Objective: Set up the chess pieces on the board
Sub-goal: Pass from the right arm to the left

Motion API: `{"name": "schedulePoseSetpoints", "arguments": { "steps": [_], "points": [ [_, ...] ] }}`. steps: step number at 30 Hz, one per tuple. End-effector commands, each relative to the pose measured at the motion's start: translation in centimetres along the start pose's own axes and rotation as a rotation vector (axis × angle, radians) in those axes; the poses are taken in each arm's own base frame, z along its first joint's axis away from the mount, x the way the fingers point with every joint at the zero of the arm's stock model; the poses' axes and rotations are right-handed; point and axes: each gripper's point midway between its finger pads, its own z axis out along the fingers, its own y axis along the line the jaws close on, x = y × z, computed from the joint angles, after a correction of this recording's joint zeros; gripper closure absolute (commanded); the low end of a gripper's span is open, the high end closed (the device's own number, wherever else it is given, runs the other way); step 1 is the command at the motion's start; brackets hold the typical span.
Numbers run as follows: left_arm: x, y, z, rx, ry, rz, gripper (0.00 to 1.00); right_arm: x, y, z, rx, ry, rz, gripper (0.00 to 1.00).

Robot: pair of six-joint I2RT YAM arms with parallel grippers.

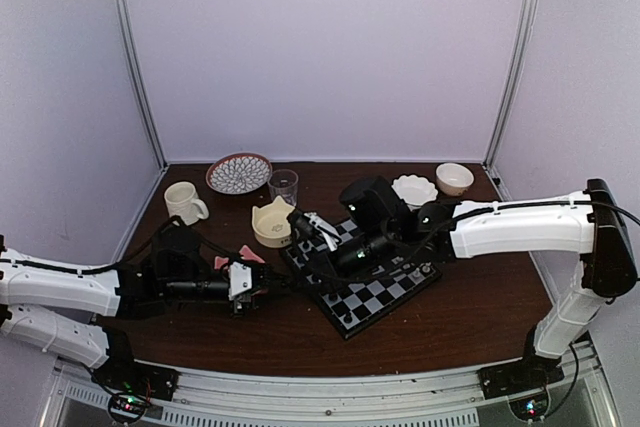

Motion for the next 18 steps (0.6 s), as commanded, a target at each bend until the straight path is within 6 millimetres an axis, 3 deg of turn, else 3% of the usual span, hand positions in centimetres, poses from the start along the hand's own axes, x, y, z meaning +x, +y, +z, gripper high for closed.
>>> {"name": "schedulePoseSetpoints", "arguments": {
  "steps": [1,5,18],
  "points": [
    [-0.7,-0.1,-0.3,-0.006,-0.035,0.024,0.71,-1.5,1.1,-0.3,-0.028,-0.040,-0.024,1.00],
    [-0.7,0.0,-0.4,-0.010,-0.033,0.021,0.87,-1.5,0.9,-0.7,-0.008,-0.056,-0.032,0.93],
    [-1.1,1.0,-0.9,-0.086,-0.062,-0.008,0.97,-2.7,1.0,-1.9,-0.009,-0.213,-0.048,0.68]
  ]
}}
